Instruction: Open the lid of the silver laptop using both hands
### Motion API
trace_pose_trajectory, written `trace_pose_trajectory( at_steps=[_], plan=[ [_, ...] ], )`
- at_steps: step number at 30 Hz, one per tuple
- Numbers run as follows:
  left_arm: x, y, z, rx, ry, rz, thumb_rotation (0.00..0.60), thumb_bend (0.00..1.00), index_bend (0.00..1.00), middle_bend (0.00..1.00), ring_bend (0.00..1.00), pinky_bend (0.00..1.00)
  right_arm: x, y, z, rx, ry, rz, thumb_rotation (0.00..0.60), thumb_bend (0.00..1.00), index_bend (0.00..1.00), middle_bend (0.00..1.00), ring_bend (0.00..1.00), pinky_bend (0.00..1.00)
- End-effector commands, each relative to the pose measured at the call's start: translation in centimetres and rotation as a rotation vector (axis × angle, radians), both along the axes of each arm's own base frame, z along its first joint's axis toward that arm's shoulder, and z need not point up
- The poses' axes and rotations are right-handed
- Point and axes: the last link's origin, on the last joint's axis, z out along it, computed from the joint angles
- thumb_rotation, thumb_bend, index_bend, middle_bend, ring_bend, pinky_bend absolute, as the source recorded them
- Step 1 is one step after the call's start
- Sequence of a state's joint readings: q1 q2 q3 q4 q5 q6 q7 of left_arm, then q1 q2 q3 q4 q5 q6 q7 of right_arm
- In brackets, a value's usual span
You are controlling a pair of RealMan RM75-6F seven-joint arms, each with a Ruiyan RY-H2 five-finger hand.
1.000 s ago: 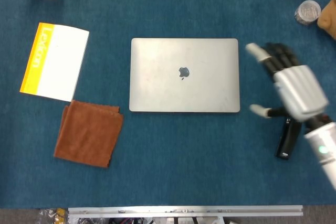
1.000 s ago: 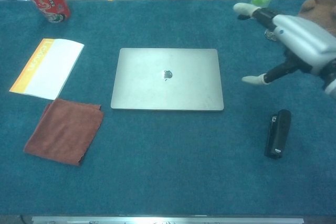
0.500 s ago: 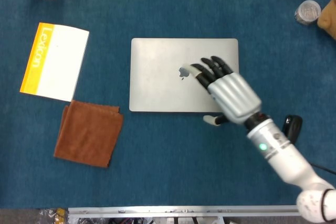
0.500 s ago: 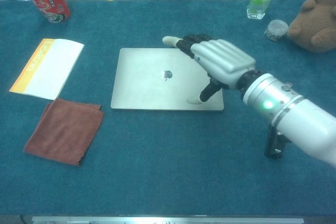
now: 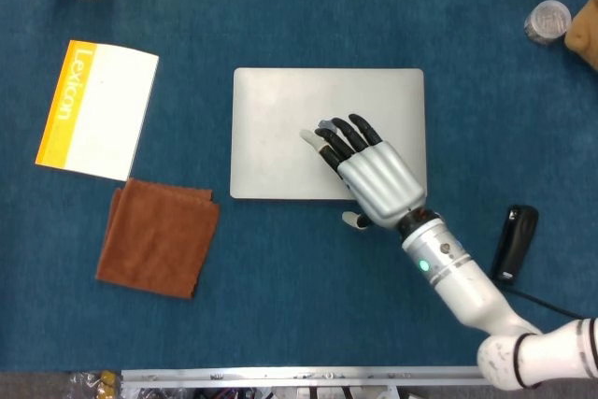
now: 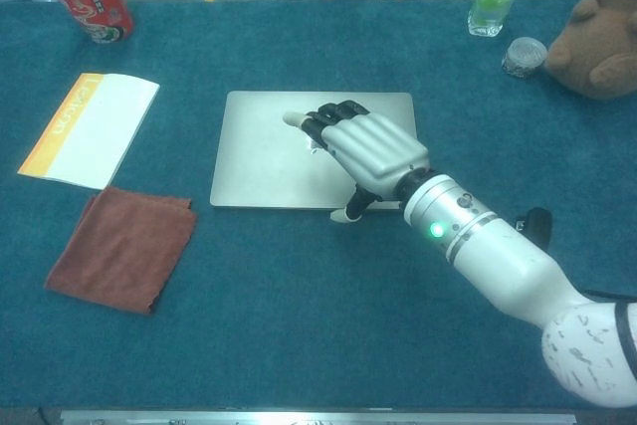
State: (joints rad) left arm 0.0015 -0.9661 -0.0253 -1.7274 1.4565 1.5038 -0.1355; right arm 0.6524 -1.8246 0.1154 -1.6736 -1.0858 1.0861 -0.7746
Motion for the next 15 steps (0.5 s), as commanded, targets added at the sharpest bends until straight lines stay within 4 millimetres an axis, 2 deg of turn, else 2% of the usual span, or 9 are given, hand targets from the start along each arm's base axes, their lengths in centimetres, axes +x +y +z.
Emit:
trace_pose_trajectory(
  at_steps=[1,15],
  plan=[
    [-0.1,0.0,0.0,-0.002,-0.001,0.001,0.600,0.47,0.15,0.08,0.01,0.00,0.2,-0.1,-0.6,-0.008,0.010,0.005,0.600,0.02,0.05,0.13,0.00,0.06],
    [-0.7,0.1,-0.1,-0.014,-0.011,0.001,0.600,0.47,0.15,0.08,0.01,0.00,0.2,-1.4,-2.9,-0.032,0.075,-0.006,0.600,0.02,0.05,0.13,0.00,0.06]
  ],
)
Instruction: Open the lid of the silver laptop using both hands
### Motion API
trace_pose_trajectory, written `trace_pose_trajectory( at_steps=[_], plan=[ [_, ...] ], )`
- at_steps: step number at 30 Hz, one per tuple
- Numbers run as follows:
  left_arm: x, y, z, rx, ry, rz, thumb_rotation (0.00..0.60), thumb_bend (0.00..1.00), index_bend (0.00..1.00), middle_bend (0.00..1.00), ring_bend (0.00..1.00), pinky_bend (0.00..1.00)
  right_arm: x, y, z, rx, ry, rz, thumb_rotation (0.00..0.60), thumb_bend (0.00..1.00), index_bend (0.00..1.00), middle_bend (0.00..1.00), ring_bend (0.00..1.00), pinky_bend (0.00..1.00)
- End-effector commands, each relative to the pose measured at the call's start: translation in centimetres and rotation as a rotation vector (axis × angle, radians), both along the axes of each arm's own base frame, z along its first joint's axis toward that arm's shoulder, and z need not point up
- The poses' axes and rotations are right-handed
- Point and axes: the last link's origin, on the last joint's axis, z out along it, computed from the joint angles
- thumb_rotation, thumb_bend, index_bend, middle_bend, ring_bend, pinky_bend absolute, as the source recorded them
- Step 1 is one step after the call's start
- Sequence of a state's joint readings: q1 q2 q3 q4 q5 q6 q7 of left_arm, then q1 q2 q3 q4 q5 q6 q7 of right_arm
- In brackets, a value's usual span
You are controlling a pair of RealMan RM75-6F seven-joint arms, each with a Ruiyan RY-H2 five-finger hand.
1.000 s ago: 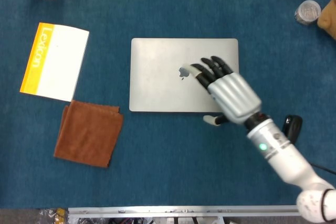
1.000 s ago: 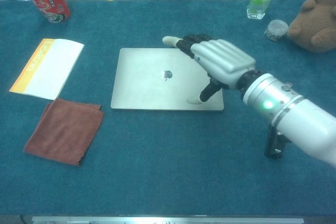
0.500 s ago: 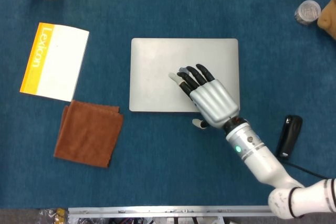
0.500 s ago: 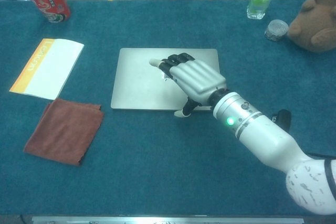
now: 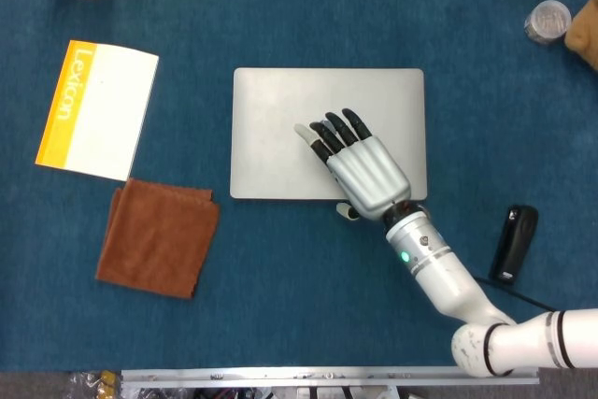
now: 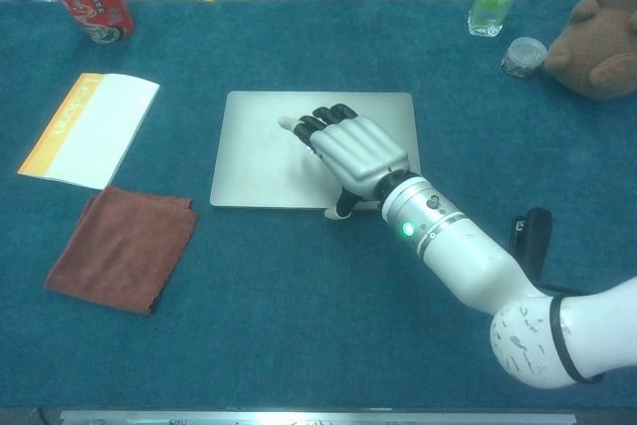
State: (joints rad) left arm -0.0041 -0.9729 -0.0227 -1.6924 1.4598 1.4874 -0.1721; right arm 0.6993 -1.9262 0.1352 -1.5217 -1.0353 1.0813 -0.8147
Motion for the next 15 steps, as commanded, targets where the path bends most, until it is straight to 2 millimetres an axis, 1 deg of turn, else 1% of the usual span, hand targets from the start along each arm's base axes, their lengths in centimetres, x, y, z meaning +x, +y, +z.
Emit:
trace_pose_trajectory(
  at_steps=[1,15],
  plan=[
    [0.0,0.0,0.0,-0.001,-0.002,0.000,0.600,0.47,0.15,0.08,0.01,0.00,0.0,-0.2,-0.3,-0.002,0.010,-0.002,0.600,0.02,0.05,0.13,0.00,0.06],
    [-0.4,0.2,-0.2,0.000,-0.006,0.002,0.600,0.47,0.15,0.08,0.01,0.00,0.0,-0.3,-1.5,0.007,0.027,-0.007,0.600,0.02,0.05,0.13,0.00,0.06]
  ],
)
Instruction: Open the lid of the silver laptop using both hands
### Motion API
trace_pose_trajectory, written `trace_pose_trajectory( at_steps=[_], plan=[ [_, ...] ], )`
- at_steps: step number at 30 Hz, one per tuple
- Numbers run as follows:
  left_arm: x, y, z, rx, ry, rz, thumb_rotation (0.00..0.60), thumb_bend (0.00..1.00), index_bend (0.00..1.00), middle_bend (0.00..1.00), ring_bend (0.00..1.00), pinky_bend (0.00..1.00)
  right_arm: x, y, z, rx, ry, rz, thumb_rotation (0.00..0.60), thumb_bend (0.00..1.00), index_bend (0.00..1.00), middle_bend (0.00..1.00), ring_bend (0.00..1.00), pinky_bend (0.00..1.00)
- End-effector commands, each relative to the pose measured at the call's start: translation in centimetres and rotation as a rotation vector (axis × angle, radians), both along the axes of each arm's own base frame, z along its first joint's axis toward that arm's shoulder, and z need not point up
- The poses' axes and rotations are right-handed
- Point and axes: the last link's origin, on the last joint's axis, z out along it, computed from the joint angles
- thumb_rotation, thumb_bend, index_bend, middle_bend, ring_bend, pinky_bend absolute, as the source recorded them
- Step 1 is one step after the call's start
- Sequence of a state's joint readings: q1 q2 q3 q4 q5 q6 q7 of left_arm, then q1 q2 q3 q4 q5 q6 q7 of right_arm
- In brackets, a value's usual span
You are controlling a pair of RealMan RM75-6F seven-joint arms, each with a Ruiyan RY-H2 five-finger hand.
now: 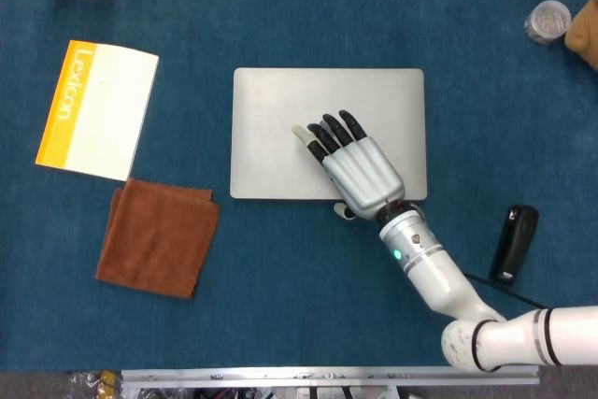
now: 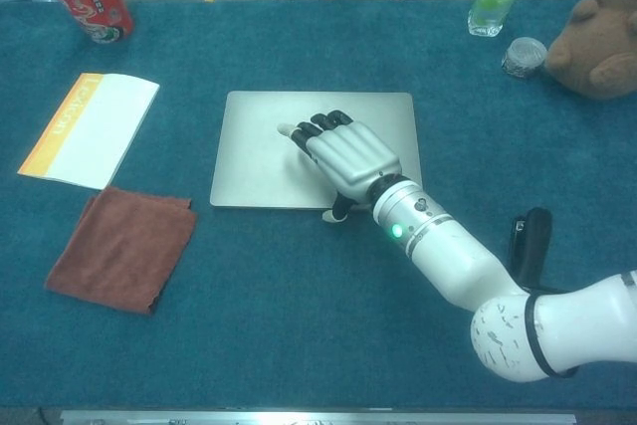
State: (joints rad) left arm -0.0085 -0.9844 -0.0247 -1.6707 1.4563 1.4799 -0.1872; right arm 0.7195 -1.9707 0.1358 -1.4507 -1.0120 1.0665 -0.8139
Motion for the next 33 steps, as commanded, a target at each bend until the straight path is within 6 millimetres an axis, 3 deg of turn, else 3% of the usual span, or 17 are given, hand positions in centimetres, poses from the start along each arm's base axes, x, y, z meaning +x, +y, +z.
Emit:
trace_pose_trajectory(
  at_steps=[1,8,18,33],
  plan=[
    [0.0,0.0,0.0,0.001,-0.001,0.001,0.600,0.47,0.15,0.08,0.01,0.00,0.1,-0.1,-0.2,0.001,0.005,0.000,0.600,0.02,0.05,0.13,0.00,0.06],
    [-0.1,0.1,-0.1,0.002,-0.005,0.000,0.600,0.47,0.15,0.08,0.01,0.00,0.2,-0.3,-0.6,-0.003,0.014,0.000,0.600,0.02,0.05,0.13,0.00,0.06],
    [-0.5,0.2,-0.2,0.003,-0.010,0.001,0.600,0.47,0.15,0.08,0.01,0.00,0.1,-0.8,-0.4,-0.020,0.021,-0.007,0.600,0.11,0.05,0.13,0.00,0.06],
    [-2.0,1.9,-0.6,-0.055,0.035,0.012,0.600,0.47,0.15,0.10,0.01,0.00,1.3,-1.4,0.5,-0.048,0.028,0.033,0.600,0.34,0.05,0.13,0.00,0.06]
  ],
)
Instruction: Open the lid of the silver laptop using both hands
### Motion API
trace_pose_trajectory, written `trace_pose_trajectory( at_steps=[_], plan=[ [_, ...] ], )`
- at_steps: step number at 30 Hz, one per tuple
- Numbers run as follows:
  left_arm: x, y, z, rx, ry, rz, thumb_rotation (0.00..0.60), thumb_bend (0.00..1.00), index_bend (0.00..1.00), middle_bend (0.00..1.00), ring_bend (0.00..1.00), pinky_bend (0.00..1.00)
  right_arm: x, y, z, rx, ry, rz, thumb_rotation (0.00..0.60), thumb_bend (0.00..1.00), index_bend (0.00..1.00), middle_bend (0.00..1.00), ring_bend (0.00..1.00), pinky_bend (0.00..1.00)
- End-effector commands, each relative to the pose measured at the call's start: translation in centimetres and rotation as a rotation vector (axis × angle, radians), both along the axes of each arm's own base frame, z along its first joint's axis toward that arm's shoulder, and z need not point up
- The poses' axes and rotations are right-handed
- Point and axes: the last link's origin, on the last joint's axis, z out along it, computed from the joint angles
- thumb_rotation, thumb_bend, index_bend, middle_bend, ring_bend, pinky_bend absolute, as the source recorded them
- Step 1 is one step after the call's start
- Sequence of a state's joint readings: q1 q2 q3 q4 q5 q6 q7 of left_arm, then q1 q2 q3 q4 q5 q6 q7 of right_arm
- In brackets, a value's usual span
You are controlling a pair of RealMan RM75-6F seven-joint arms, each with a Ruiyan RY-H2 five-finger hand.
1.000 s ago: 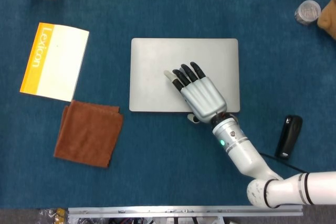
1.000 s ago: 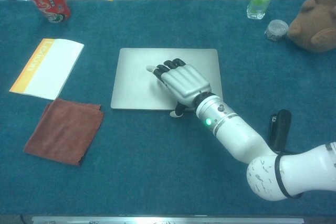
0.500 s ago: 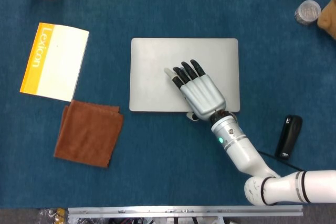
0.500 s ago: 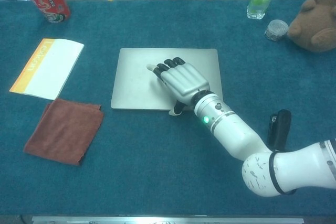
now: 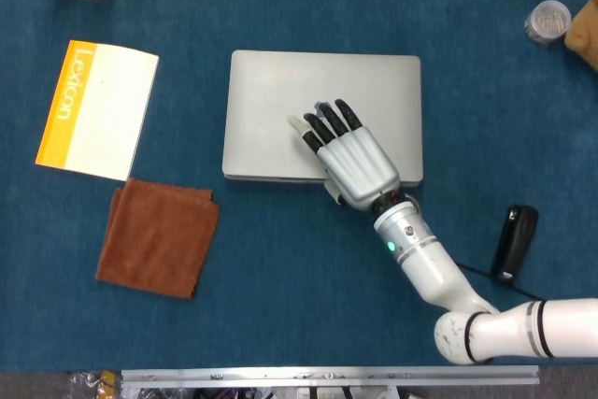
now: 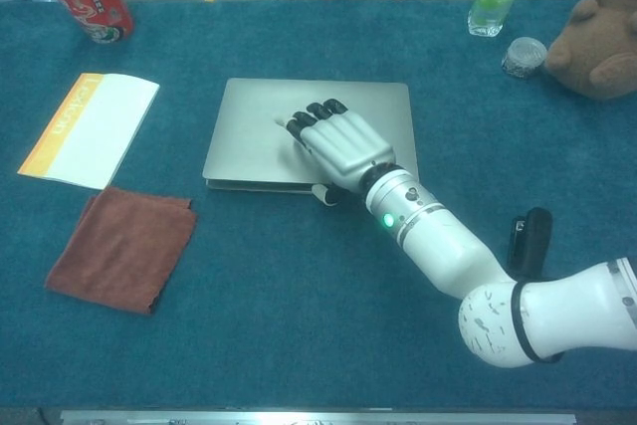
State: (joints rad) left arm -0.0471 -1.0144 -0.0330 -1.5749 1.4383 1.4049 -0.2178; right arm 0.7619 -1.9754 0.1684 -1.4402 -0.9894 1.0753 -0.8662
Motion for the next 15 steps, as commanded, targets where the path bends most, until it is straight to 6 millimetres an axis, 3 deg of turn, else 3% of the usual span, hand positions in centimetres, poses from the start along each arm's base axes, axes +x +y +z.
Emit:
trace_pose_trajectory(
  at_steps=[1,15],
  plan=[
    [-0.3,0.6,-0.2,-0.021,0.012,-0.001,0.600,0.47,0.15,0.10,0.01,0.00,0.4,-0.3,0.3,-0.013,0.000,0.007,0.600,0.35,0.05,0.13,0.00,0.06],
    [-0.5,3.4,-2.1,-0.227,0.027,-0.060,0.600,0.47,0.16,0.18,0.09,0.04,2.6,-2.2,2.2,-0.090,0.000,0.043,0.600,0.36,0.05,0.13,0.00,0.06]
  ],
)
